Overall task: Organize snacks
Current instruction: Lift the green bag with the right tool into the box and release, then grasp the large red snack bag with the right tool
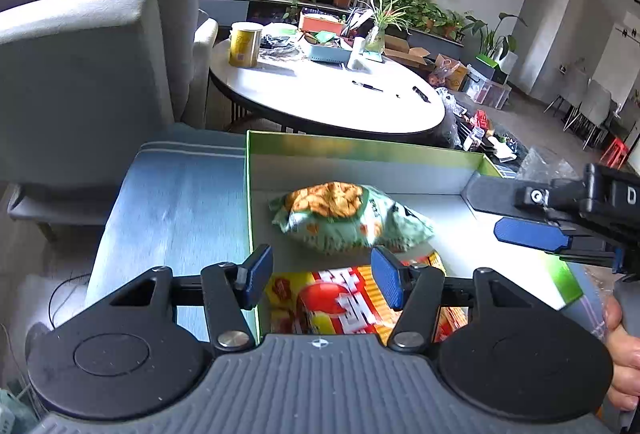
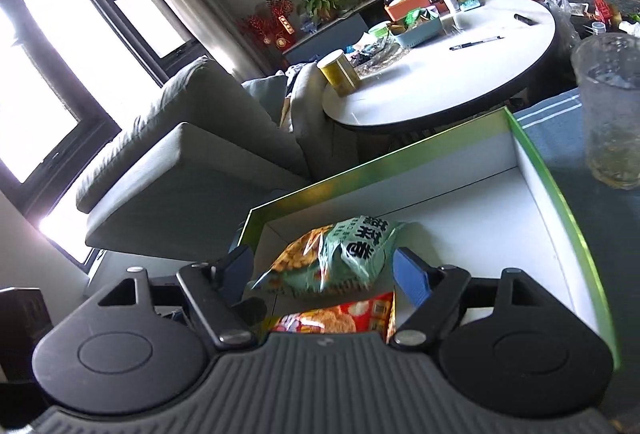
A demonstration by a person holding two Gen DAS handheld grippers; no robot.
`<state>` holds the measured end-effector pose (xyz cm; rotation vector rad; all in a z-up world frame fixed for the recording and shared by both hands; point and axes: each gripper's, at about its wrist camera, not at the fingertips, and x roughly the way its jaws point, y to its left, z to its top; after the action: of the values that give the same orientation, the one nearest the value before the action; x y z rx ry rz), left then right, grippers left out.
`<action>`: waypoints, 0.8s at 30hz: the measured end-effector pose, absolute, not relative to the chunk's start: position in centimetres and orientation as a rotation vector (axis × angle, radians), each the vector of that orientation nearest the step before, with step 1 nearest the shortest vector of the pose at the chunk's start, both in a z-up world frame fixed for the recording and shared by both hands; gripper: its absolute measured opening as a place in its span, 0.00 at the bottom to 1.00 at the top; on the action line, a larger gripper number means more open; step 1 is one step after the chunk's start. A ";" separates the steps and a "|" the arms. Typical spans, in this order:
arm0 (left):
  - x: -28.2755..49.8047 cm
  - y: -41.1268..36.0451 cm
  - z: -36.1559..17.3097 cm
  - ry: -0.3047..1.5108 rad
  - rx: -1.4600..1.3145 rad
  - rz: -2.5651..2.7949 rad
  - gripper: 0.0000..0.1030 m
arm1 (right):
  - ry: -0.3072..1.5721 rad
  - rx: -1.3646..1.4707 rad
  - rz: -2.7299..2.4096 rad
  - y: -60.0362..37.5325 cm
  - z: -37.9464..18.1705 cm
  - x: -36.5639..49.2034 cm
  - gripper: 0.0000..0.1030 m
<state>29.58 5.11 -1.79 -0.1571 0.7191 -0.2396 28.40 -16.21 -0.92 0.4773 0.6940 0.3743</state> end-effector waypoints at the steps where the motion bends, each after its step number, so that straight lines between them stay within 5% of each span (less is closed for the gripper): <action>1: 29.2 5.1 -1.6 0.716 -0.159 -0.237 0.51 | 0.693 0.470 0.378 -16.3 -0.8 28.1 0.65; 14: 19.6 3.0 1.0 0.669 -0.142 -0.332 0.53 | 0.667 0.331 0.418 -17.4 0.5 20.8 0.65; 24: 15.1 2.4 -2.0 0.717 -0.130 -0.289 0.54 | 0.690 0.368 0.476 -17.9 -0.5 15.8 0.65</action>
<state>15.13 2.40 -1.96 -0.1299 0.7174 -0.2885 15.80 -17.86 -0.49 0.3683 0.6901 0.4755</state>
